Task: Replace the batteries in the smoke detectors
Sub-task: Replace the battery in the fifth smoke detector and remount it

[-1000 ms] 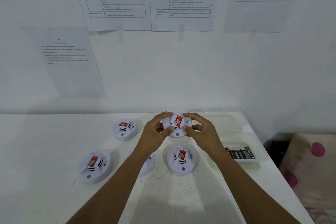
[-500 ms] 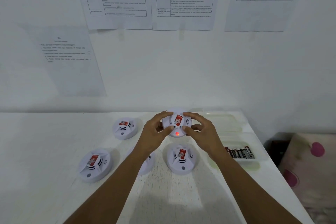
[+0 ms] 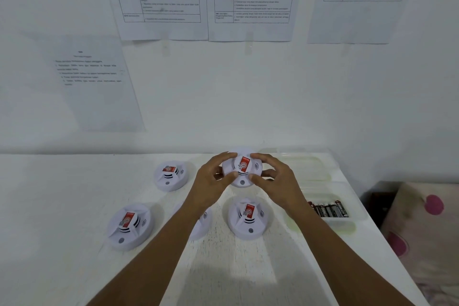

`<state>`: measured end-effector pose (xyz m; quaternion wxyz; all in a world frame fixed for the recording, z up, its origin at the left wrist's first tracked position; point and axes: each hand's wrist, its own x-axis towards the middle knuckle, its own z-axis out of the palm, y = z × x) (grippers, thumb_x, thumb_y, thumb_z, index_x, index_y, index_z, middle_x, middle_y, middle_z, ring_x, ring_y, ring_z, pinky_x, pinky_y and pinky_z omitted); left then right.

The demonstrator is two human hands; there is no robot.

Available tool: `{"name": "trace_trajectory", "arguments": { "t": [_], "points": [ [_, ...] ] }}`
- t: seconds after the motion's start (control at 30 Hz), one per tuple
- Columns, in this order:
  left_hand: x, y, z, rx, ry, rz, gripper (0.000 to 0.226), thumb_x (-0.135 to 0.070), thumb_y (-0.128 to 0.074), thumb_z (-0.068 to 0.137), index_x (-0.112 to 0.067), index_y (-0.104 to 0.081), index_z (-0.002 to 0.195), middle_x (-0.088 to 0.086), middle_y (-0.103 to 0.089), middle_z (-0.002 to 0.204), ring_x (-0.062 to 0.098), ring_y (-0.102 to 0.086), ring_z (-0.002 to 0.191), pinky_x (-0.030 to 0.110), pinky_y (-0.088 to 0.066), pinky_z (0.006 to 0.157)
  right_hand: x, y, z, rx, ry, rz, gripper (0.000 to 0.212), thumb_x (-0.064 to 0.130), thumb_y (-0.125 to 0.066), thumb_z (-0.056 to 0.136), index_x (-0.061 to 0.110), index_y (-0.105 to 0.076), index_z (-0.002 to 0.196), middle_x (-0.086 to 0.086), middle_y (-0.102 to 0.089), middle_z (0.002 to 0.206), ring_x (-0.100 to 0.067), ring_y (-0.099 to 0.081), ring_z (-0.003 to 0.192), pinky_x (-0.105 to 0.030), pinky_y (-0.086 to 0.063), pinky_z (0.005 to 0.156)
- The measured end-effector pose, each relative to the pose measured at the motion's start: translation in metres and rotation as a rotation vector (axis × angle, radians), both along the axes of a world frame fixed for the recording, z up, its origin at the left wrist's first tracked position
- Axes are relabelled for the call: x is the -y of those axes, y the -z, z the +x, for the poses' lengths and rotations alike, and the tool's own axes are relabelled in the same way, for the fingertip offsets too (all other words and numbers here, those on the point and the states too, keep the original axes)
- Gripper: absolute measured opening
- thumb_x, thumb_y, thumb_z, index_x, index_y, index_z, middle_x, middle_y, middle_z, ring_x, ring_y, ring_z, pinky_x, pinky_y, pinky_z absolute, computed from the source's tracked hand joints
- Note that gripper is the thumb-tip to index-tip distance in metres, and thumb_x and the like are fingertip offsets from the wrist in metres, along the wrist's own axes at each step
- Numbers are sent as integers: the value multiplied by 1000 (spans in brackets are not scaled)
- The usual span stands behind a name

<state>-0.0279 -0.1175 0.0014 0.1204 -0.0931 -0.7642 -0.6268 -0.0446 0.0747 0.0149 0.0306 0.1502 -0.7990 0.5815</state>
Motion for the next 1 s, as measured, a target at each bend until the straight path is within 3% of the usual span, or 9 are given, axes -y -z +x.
{"name": "trace_trajectory", "arguments": {
  "t": [0.53, 1.0],
  "points": [
    [1, 1, -3, -4, 3, -3, 43, -13, -73, 86, -22, -60, 126, -6, -63, 127, 14, -64, 111, 32, -57, 89, 0, 0, -3, -45, 11, 45, 44, 19, -77, 82, 30, -62, 122, 7, -62, 122, -12, -68, 95, -23, -59, 77],
    [2, 2, -8, 3, 19, 12, 42, -11, -73, 86, -22, -62, 124, -6, -65, 125, 13, -67, 107, 31, -57, 86, -1, -1, -6, -46, 21, 54, 44, 20, -77, 82, 28, -62, 123, 7, -63, 122, -12, -68, 94, -21, -57, 76]
  ]
}}
